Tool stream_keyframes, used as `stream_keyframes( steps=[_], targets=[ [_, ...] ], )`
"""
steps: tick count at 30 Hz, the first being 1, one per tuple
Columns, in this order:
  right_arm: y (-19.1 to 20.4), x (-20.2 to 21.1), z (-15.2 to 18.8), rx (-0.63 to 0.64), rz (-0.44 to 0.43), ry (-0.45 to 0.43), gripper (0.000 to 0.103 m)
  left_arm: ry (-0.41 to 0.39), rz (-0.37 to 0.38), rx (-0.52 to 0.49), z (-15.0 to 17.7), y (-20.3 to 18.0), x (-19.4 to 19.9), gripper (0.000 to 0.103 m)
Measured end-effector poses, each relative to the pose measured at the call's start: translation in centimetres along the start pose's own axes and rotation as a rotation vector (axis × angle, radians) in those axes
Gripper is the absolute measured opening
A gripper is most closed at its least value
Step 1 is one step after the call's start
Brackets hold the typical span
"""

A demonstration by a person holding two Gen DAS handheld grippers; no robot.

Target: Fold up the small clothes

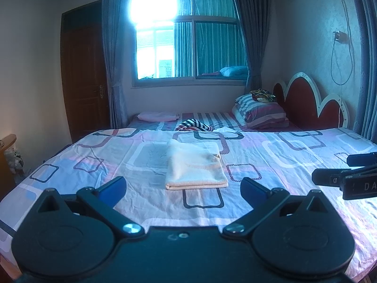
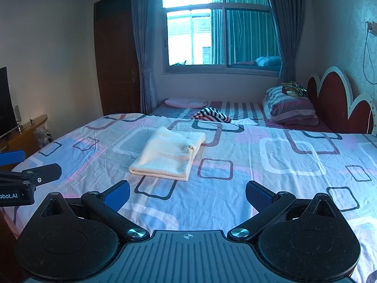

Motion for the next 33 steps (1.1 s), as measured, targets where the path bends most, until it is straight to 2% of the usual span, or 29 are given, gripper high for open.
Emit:
stream_keyframes(
  steps=[28,33],
  targets=[
    [-0.23,0.05,-0.41,0.003,-0.004,-0.001,0.103,0.017,-0.001,0.007,-0.14,-0.25,-0.63,0.102],
    [-0.36,0.0,-0.4,0.01,-0.008,0.002,0.103,0.014,0.023,0.011,-0.22,-0.35,-0.85,0.102]
  ],
)
Point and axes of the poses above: each gripper's, at about its wrist camera, not at the fingertips, and x roughly against the way its jaws point, y to its left, z to its underside, the point moved 8 cm from there along -x, roughly the way its jaws point, and after that the axes turned 2 degrees about -y, right-handed, at the moved point
